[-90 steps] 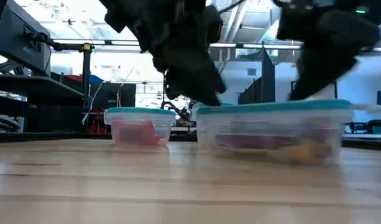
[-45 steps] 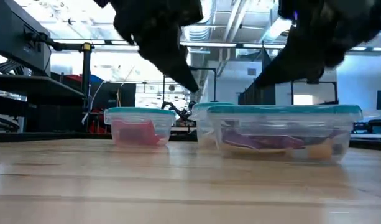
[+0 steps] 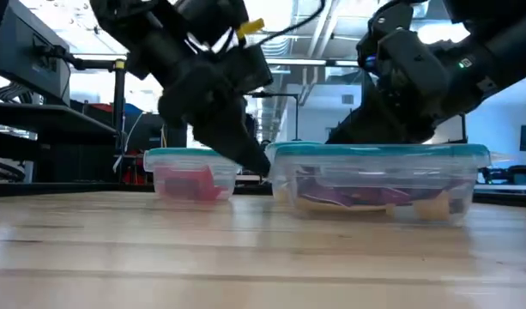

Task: Sort candy
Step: Close the center transparent bin with the lid

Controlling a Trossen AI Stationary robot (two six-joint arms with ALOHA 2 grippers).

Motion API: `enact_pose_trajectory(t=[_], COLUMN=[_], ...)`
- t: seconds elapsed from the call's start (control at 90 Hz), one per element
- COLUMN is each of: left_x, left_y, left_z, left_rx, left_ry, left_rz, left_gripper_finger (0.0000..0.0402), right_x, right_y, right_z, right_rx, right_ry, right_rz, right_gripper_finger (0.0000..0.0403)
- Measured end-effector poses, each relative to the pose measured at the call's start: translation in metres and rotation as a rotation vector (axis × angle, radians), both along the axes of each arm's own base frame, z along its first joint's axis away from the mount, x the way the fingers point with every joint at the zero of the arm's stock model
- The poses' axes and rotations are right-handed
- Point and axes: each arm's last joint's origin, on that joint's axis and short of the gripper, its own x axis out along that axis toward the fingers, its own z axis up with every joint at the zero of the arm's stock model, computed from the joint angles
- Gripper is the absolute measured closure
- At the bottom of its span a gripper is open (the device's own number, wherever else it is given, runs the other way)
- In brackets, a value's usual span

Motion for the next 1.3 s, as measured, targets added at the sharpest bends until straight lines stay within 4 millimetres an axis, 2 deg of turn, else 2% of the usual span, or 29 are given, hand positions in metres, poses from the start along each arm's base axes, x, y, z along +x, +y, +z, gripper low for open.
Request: enact_pose_trajectory(t=[0.167,0.589,0.822,0.967,1.033,1.167,1.244,1.3], left_x=[0.006,0.023,0.039,0.031,0.025,0.022,0.024,0.027], left_y=[-0.002,-0.005,-0.009,-0.007,-0.006,-0.009,-0.014,-0.017], left_z=[-0.009,0.005,0.006,0.009,0.015,0.047,0.066,0.077], left_rx=[-0.04,-0.066,-0.045,0.005,0.014,-0.01,-0.034,-0.043], left_ry=[-0.036,-0.003,0.103,0.267,0.338,0.295,0.205,0.136], left_rz=[-0.008,-0.019,-0.026,-0.034,-0.029,0.006,0.005,-0.005], left_gripper_finger=[0.0238,0.0238,0.0238,0.0238,0.0238,0.0238,0.0238,0.0238], right_x=[0.001,0.01,0.011,0.012,0.015,0.013,0.005,-0.007], right_y=[-0.003,-0.008,-0.01,-0.006,-0.003,0.003,0.006,0.008], right_z=[-0.003,-0.009,-0.009,-0.005,0.002,0.024,0.053,0.075], right_rx=[0.014,0.04,0.053,0.051,0.043,-0.019,-0.021,-0.021], right_ry=[0.02,0.031,0.043,0.027,0.01,-0.002,-0.037,-0.046], right_rz=[0.016,0.03,0.04,0.065,0.084,0.17,0.191,0.193], right_gripper_finger=[0.0403,0.0403,0.0403,0.0403,0.0403,0.0403,0.0403,0.0403])
